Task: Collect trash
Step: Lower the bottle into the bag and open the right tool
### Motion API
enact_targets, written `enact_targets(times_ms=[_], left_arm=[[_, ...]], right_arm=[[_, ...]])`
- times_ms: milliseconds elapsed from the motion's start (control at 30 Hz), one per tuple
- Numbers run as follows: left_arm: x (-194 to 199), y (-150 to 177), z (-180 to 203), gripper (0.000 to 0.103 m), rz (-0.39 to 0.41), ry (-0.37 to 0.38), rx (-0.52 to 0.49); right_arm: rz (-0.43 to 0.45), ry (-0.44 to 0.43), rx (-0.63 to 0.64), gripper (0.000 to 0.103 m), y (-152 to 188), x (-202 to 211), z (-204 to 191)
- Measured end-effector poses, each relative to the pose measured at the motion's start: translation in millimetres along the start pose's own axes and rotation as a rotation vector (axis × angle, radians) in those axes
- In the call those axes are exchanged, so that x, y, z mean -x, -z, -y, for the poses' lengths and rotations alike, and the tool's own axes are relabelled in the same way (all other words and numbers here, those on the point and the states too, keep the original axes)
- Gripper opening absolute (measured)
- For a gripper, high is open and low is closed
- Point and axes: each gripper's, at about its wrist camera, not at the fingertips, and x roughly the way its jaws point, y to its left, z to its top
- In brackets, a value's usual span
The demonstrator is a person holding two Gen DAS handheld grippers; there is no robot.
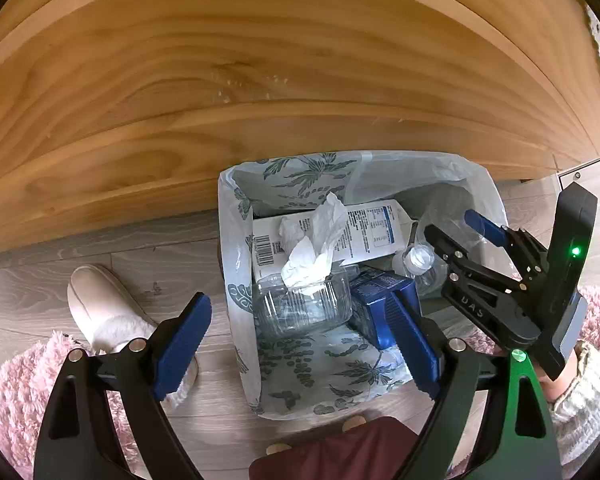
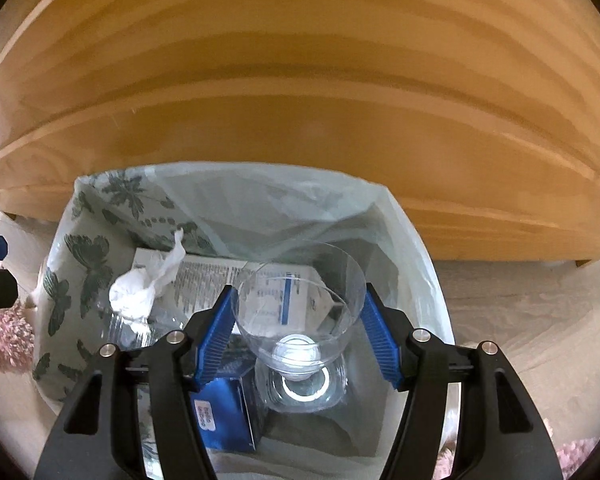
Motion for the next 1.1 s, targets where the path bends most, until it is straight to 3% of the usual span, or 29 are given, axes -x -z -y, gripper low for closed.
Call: enact_targets(times_ms=[233,667,733,800,1100], left_arm=[[0,0,2,0.085,0.001,0.004,-0.002],[-2,1,-2,0.085,-0.008,-0.004,0.012],[-1,1,-1,0.085,-0.006,-0.004,0.009],[-1,1,-1,0.085,-0.007,-0.005,0.009],[-1,1,-2,0.085,-0.006,0.001,0.023]], right_arm=[[-0.109,0.044,-0.006,0.061,6,2,-3],[-0.125,0.069,0.024,0.062,10,2,-13],[-0.142,0.064,0.022,0.078,10,4,-14],[-0.136,0.05,0.015,0.085,9,10,-15],[-0.095,0.024,0.007,0.095,6,25,-18]])
